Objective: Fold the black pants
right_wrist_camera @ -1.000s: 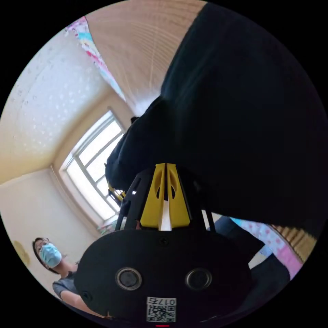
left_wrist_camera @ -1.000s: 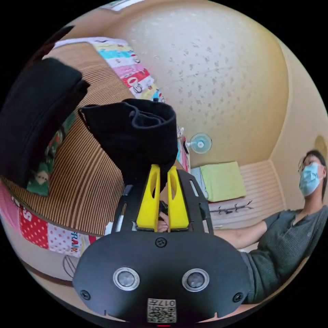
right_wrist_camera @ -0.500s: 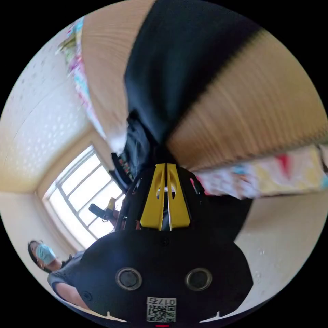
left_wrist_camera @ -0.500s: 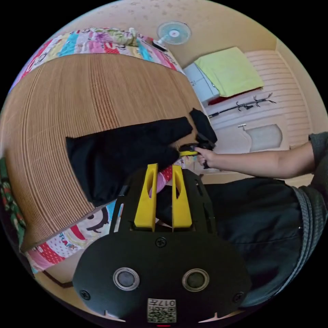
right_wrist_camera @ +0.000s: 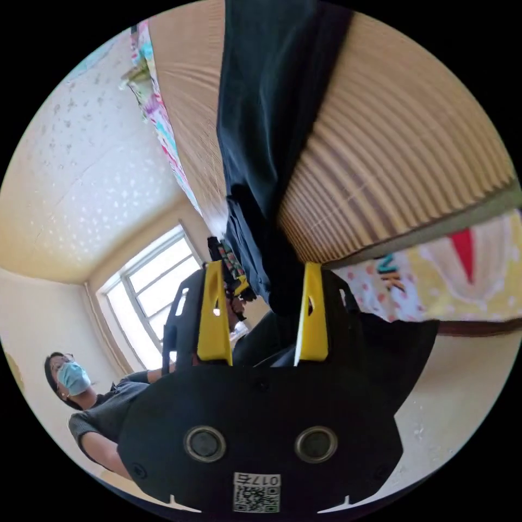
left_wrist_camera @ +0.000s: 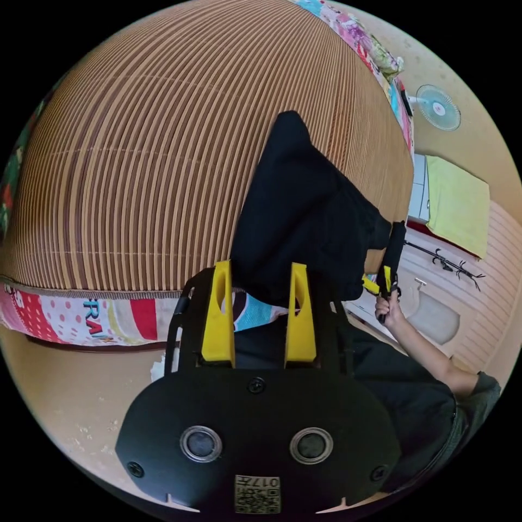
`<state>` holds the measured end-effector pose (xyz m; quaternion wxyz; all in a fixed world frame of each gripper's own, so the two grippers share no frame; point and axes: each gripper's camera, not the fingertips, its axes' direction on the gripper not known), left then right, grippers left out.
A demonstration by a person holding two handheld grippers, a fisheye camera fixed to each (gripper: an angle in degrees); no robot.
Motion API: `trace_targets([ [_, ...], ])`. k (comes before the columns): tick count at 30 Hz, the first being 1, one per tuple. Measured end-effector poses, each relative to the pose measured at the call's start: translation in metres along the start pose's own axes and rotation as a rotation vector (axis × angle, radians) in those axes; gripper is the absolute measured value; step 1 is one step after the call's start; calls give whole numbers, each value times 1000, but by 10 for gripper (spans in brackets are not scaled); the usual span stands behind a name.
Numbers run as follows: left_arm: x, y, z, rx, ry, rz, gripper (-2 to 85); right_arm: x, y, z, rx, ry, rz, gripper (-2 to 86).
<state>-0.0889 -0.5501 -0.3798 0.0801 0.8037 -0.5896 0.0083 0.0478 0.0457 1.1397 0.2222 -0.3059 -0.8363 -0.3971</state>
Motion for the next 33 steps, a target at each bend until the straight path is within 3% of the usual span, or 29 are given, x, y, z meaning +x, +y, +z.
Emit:
trace_targets([
  [3,7,-8,-2,7,-19,-12,147,-3,-19,46,-114,81,12,164],
  [7,17,-22,-5,-16,-48,-8,163,-9,-30,80,-218,191,116,78],
  [12,20,-37,-7,-64,-98,8,167,-109,-15,104,-356,290,-280,59],
  [14,19,-43,-7,-80,-101,23,172,-172,11,116,-426,407,-577,57],
  [17,10,-48,-9,-57,2,13,181,-212,26,115,-430,531,-793,55],
  [19,3,-51,-11,-22,45,-10,180,-206,10,104,-369,572,-737,55],
  [21,-2,-54,-9,-10,63,-17,170,-172,-20,87,-284,596,-521,54],
  [23,-6,-61,3,-34,65,-30,158,-107,-47,59,-188,622,-127,37],
  [26,-12,-68,7,-27,44,-65,136,-95,-31,44,-65,481,-145,16],
  [28,-20,-72,10,-41,61,-80,107,-109,-16,51,-14,546,-199,10],
  [33,-47,-74,0,-70,392,-26,52,-134,4,100,-45,615,-332,5],
])
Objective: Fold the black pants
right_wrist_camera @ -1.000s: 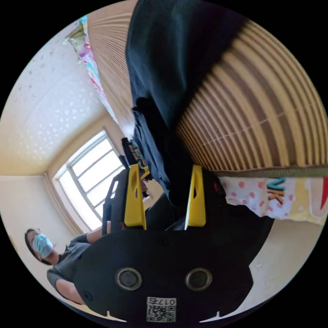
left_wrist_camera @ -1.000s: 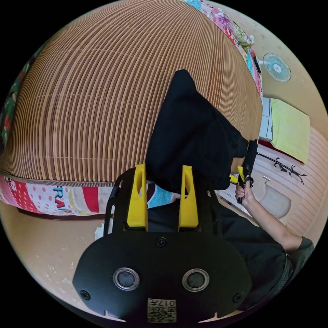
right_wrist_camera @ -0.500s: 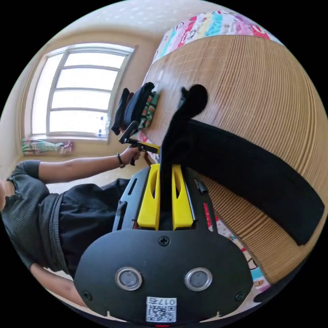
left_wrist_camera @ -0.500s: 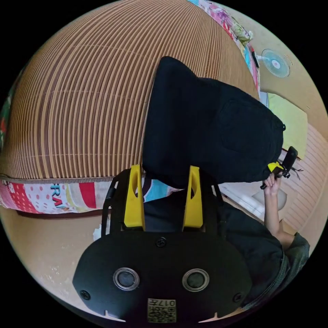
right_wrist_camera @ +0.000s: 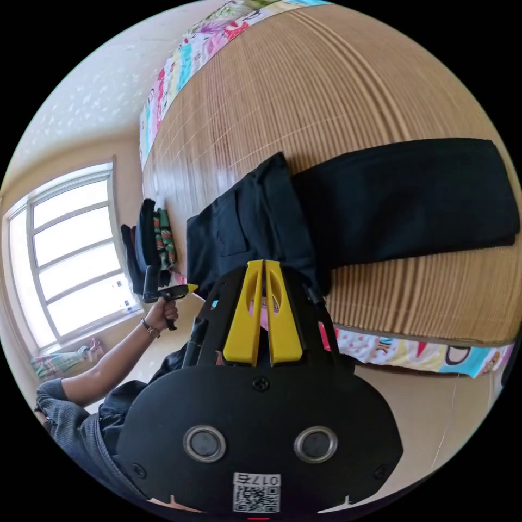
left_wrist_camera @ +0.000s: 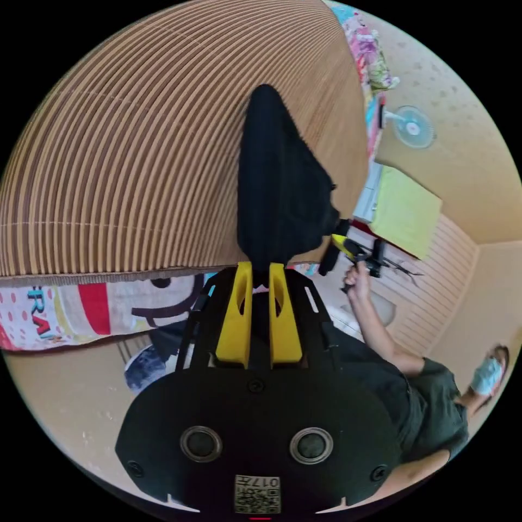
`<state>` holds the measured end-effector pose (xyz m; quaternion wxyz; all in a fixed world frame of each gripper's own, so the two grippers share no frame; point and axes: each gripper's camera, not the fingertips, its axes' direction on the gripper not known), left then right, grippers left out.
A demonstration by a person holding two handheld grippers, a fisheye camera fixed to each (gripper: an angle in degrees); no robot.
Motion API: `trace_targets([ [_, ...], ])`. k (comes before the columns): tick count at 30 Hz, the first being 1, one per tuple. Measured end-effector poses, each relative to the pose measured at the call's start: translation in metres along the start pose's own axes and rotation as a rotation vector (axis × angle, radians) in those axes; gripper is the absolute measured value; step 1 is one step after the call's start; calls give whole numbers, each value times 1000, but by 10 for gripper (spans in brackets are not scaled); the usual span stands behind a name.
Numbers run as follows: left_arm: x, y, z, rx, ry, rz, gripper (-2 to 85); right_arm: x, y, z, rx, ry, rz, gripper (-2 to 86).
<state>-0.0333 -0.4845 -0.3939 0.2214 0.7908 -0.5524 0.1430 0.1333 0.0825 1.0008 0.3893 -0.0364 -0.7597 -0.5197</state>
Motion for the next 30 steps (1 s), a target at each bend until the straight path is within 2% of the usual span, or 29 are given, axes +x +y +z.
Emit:
trace_targets([
  [2,10,8,-23,52,173,105,48,-10,-7,31,-84,-85,-32,5],
  [4,34,17,-41,105,217,215,44,-17,-11,60,-186,-111,-74,5],
  [6,70,26,-53,119,186,341,43,-25,-15,85,-274,-181,-80,5],
  [8,128,40,-60,120,93,531,40,-46,-14,116,-382,-354,-112,5],
  [11,194,47,-42,64,37,730,36,-80,-3,134,-444,-546,-207,5],
  [14,248,35,9,-15,-35,845,31,-90,8,122,-399,-671,-223,5],
  [17,282,14,82,-128,-160,893,28,-63,21,89,-294,-699,-180,5],
  [20,284,-12,149,-293,-185,819,42,-5,45,49,-209,-604,-43,4],
  [22,266,-22,168,-289,-251,717,63,33,67,25,-195,-466,60,4],
  [25,220,-28,164,-172,-401,546,89,86,107,-12,-171,-370,182,4],
  [30,116,-31,120,92,-575,147,178,127,168,-54,-31,-490,310,4],
])
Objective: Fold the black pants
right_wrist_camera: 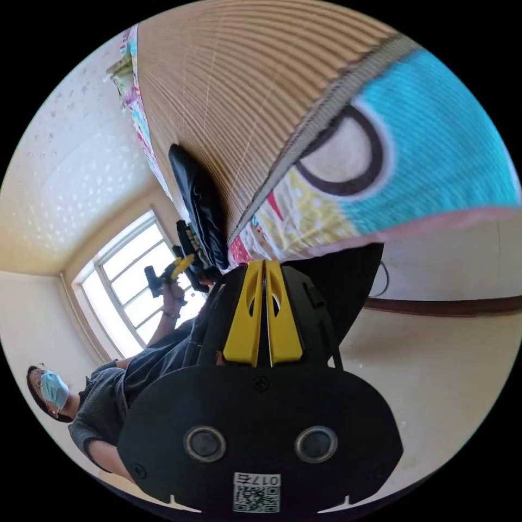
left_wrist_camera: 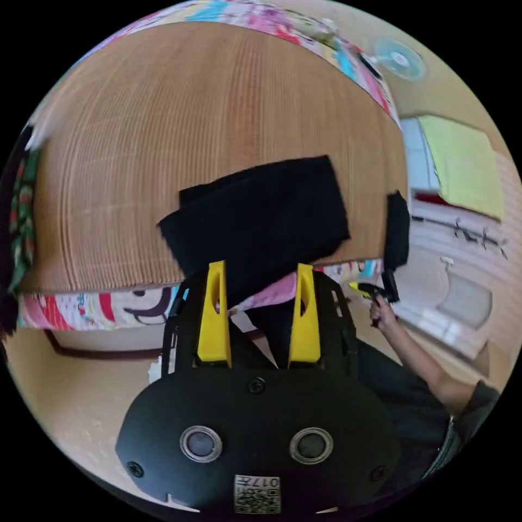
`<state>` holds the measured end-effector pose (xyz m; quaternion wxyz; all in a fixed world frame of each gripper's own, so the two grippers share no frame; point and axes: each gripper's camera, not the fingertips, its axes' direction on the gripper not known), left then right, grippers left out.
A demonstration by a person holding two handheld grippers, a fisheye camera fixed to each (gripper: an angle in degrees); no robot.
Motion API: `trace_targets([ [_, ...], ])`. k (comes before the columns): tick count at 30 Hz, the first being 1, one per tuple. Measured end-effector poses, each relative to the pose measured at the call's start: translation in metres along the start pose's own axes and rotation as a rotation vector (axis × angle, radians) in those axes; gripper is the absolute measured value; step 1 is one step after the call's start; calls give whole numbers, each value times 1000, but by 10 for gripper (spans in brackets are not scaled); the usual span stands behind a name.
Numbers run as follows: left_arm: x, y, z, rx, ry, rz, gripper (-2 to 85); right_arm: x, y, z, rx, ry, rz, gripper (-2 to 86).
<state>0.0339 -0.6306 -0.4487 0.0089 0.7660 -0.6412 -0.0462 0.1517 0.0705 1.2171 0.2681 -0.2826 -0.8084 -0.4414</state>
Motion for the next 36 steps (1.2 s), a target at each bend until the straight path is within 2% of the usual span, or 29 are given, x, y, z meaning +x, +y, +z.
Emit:
trace_targets([
  [3,-62,10,16,83,74,-201,204,4,25,-10,91,-128,18,4],
  [8,-115,9,86,21,347,-414,179,1,48,13,232,-469,48,7],
  [10,-116,10,91,43,333,-457,146,-3,49,29,245,-556,65,11],
  [15,-106,2,104,-57,568,-356,62,-27,35,79,151,-676,31,53],
  [17,-90,5,108,-91,755,-268,52,-46,24,104,79,-665,20,131],
  [20,-71,15,107,-106,889,-274,51,-73,7,138,-25,-674,-11,268],
  [22,-62,20,104,-93,917,-281,51,-89,-4,158,-72,-697,-33,296],
  [25,-47,27,99,-105,870,-271,50,-113,-24,183,-63,-801,-73,290],
  [27,-38,29,96,-124,801,-233,50,-122,-39,196,-53,-875,-45,254],
  [30,-24,23,81,-107,705,-139,50,-149,-55,206,-124,-759,-29,127],
  [32,-10,4,56,-50,706,-13,50,-181,-62,196,-96,-835,-133,87],
  [36,44,-38,15,-34,626,281,50,-235,-67,144,42,-1004,-336,68],
])
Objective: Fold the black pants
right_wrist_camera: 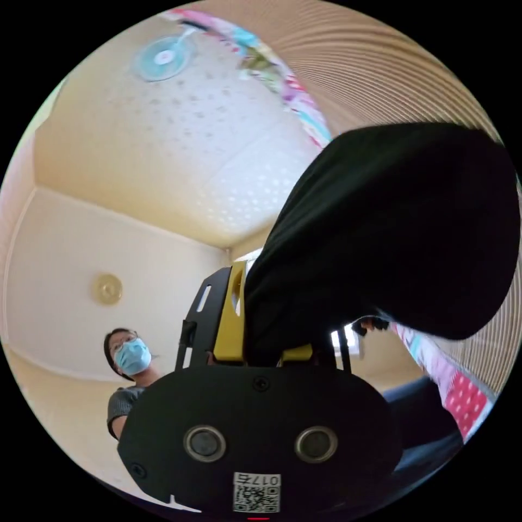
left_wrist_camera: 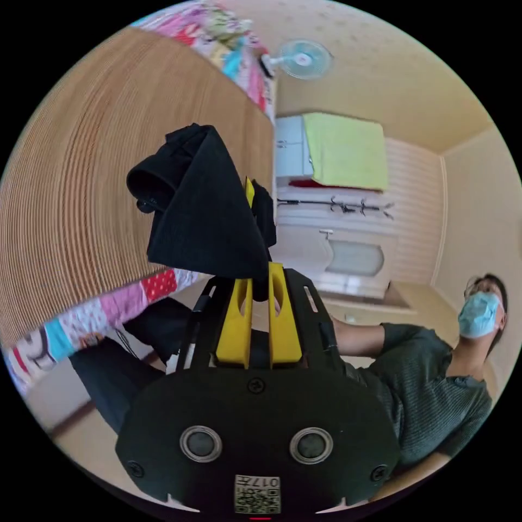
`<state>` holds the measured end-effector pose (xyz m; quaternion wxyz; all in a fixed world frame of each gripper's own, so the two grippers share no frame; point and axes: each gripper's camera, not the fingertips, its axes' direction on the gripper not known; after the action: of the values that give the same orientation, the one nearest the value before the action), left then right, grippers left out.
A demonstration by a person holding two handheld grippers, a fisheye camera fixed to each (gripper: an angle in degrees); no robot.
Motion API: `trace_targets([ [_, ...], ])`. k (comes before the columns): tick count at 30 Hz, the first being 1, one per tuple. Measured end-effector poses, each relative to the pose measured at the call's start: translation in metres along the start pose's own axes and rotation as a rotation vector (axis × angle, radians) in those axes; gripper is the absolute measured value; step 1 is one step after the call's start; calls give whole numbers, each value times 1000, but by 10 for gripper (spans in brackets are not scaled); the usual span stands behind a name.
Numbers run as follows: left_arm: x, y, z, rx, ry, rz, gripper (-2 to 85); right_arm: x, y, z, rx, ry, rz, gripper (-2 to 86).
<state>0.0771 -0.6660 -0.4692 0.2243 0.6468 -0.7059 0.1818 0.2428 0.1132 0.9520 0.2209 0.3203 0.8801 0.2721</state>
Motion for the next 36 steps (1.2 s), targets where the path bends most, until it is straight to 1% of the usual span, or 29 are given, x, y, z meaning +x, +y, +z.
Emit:
trace_targets([
  [3,62,-57,13,-108,-41,256,50,-84,-16,-2,75,-56,-239,64],
  [5,120,-104,31,-168,-85,459,51,-162,-18,-13,170,-70,-459,64],
  [6,135,-116,36,-175,-91,504,51,-181,-17,-16,198,-74,-517,63],
  [8,193,-160,60,-167,-95,631,55,-250,-3,-34,352,-85,-754,64],
  [9,206,-170,66,-155,-94,648,59,-264,2,-40,398,-85,-808,65],
  [11,246,-201,89,-86,-82,660,74,-295,22,-70,625,-96,-969,69],
  [12,252,-206,94,-76,-72,661,78,-297,26,-80,686,-95,-995,71],
  [13,259,-213,104,-72,-45,667,77,-295,32,-102,814,-77,-1024,74],
  [14,257,-217,116,-85,-39,664,75,-283,35,-126,954,-44,-1010,81],
  [15,253,-217,123,-97,-49,657,73,-274,35,-140,1024,-22,-986,85],
  [17,208,-213,150,-171,-175,583,70,-216,22,-207,1253,74,-802,106],
  [18,190,-210,157,-196,-220,550,70,-196,15,-226,1269,95,-731,110],
  [19,144,-200,169,-256,-305,466,70,-145,-1,-262,1231,142,-511,119],
  [20,88,-185,176,-324,-372,359,69,-80,-14,-289,1141,133,-189,117],
  [21,59,-176,178,-358,-397,295,69,-46,-15,-299,1082,105,-41,116],
  [22,-9,-151,173,-421,-440,121,68,5,-2,-312,1021,45,80,104],
  [23,-79,-115,156,-463,-465,-80,67,36,27,-321,1054,13,10,81],
  [24,-112,-93,143,-481,-475,-186,66,49,41,-324,1066,7,-36,63],
  [25,-171,-42,111,-510,-500,-409,67,76,69,-331,1055,8,-93,40],
  [26,-215,21,69,-502,-526,-659,69,105,96,-337,998,17,-76,27],
  [27,-230,55,46,-466,-528,-783,69,119,109,-339,974,31,-52,24],
  [28,-245,124,2,-327,-483,-1008,68,143,142,-343,956,80,10,17],
  [29,-246,189,-35,-97,-374,-1167,65,164,178,-346,979,131,99,13],
  [30,-244,219,-49,33,-310,-1218,63,174,197,-347,1005,149,149,12],
  [31,-236,275,-69,311,-170,-1277,51,193,236,-349,1082,163,246,9],
  [32,-227,322,-76,553,-43,-1284,34,208,271,-350,1175,151,320,8],
  [33,-223,342,-75,649,11,-1276,24,214,286,-349,1227,142,342,7],
  [35,-215,392,-61,899,154,-1172,22,227,323,-343,1445,130,312,5],
  [36,-213,398,-56,949,177,-1121,23,230,324,-341,1483,130,295,5],
])
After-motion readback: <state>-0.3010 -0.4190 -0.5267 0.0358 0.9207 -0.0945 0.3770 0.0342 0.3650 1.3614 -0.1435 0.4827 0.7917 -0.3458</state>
